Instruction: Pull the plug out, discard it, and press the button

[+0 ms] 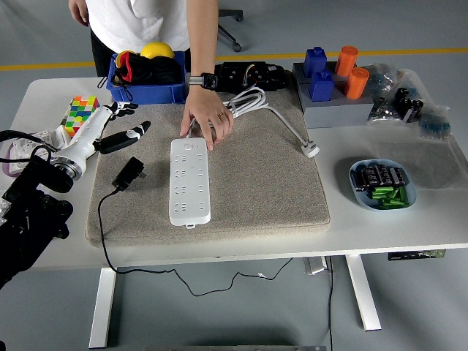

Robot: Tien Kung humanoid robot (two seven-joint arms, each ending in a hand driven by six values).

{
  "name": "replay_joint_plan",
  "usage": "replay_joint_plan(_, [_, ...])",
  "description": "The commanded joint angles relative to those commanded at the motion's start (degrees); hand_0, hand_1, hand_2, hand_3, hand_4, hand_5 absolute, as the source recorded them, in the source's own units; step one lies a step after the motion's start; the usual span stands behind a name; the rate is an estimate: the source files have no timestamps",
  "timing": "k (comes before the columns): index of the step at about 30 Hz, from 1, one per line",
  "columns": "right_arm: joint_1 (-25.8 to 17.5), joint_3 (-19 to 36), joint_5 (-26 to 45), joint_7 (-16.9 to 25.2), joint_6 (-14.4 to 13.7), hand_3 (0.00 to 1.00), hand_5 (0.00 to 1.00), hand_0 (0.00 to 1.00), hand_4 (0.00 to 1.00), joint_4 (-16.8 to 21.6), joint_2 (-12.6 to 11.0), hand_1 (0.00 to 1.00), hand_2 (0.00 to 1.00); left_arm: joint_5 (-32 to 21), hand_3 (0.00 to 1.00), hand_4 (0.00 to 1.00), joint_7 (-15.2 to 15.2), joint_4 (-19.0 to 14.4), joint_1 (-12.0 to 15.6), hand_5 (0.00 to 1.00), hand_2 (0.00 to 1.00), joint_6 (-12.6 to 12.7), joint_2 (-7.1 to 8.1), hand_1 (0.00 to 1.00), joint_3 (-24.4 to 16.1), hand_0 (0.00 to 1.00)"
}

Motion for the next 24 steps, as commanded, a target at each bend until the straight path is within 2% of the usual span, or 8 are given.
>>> replay_joint_plan(8, [0.1,0.0,0.0,0.0,0.0,0.632,0.524,0.742,0.662,0.0,0.1,0.674,0.673,1.8,0.819,0.636,0.1,0.6,3.2,0.590,0.822,0.0,-0.98,0.873,-4.2,0.872])
replay_joint_plan(9, [0.2,0.1,0.0,0.0,0.0,0.632,0.523,0.742,0.661,0.0,0.0,0.674,0.673,2.0,0.812,0.623,0.0,0.8,3.5,0.527,0.816,0.1,-1.08,0.865,-4.5,0.870])
replay_joint_plan(11, [0.2,0.0,0.1,0.0,0.0,0.632,0.523,0.742,0.661,0.0,0.0,0.674,0.673,2.3,0.812,0.623,0.0,1.3,3.9,0.527,0.816,0.1,-1.25,0.865,-5.0,0.870])
replay_joint_plan(14, [0.3,0.0,0.1,0.0,0.0,0.632,0.523,0.742,0.661,0.0,-0.1,0.674,0.673,2.7,0.812,0.623,-0.1,1.7,4.4,0.527,0.816,0.1,-1.48,0.865,-5.5,0.870])
replay_joint_plan(15, [0.3,-0.1,0.1,0.0,0.0,0.632,0.522,0.741,0.661,0.0,-0.1,0.674,0.673,2.7,0.809,0.622,-0.1,1.8,4.5,0.487,0.812,0.1,-1.56,0.859,-5.6,0.869])
replay_joint_plan(24, [0.3,-0.5,0.3,0.0,0.1,0.631,0.522,0.741,0.661,0.0,-0.1,0.674,0.673,2.8,0.807,0.628,-0.1,2.0,4.9,0.497,0.805,0.1,-1.95,0.855,-6.2,0.868])
